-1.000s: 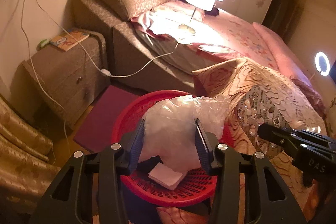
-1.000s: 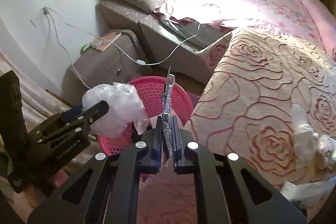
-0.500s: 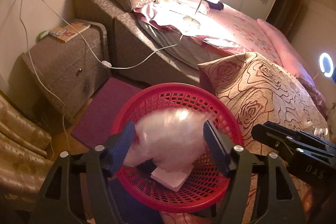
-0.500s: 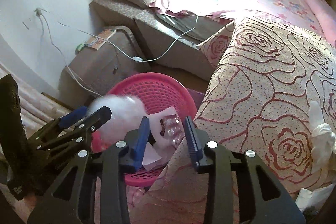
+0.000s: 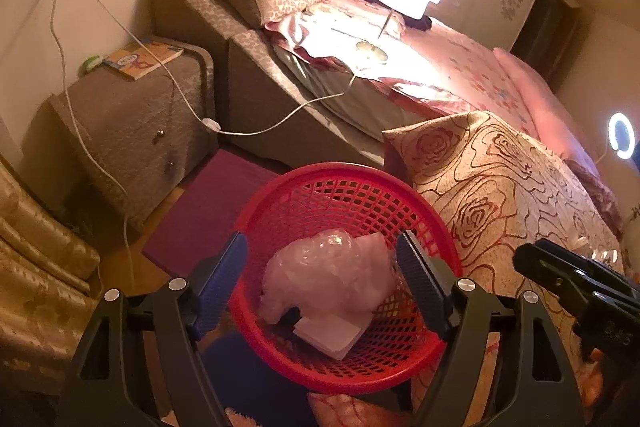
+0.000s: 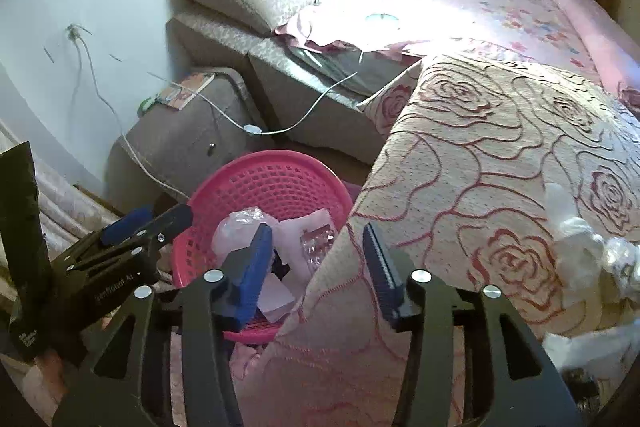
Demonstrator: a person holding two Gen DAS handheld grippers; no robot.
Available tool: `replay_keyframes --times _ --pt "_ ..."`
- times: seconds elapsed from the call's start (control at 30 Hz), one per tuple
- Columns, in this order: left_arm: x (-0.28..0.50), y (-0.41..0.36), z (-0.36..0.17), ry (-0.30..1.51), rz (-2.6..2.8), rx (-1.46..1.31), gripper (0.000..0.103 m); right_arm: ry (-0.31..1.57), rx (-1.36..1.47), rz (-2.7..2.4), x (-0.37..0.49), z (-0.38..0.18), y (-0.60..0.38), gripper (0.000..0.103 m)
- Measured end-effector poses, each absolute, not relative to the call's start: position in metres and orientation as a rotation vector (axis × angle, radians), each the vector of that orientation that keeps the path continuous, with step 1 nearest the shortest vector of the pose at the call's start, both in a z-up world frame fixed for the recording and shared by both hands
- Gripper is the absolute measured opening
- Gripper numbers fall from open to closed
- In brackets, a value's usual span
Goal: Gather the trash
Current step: 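Move both tools back to the bed over the black bag and white packet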
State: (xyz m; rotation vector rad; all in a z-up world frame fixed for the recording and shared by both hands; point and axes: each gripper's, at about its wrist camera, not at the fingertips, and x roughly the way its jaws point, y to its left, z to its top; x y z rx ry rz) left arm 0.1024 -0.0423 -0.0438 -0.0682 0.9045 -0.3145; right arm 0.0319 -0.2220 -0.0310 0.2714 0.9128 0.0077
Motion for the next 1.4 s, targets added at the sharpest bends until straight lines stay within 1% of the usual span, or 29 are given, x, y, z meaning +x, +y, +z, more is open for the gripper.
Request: replay_keyframes --times 0.37,0.57,0.67,0.77,1.03,1.2,1.4 --pt "0.073 -0.055 -0.027 0.845 -0.326 -0.004 0.074 0.836 0.254 -0.055 -0.008 -0.014 -0.233 0.058" --pt "0.057 -0.061 -0.015 0.820 -0.340 0.007 0.074 0.809 0.255 -0.079 -0.025 -0.009 -0.239 0.060" --pt "0.048 -0.062 -0.009 0.804 -0.345 0.009 0.074 0.797 0.267 -0.107 -0.033 -0.007 -0.246 0.067" --pt "0.039 -0.064 -0.002 0.791 -0.355 0.007 0.074 0.789 0.275 -0.130 -0.041 -0.005 -0.254 0.069" --pt "0.018 -0.077 0.006 0.772 -0.403 0.023 0.076 0.723 0.269 -0.224 -0.076 0.017 -0.276 0.082" --pt "0.005 -0.097 0.007 0.766 -0.452 0.054 0.077 0.701 0.256 -0.308 -0.106 0.027 -0.305 0.085" --pt "-0.007 -0.120 0.003 0.771 -0.508 0.096 0.077 0.726 0.262 -0.407 -0.134 0.017 -0.340 0.086"
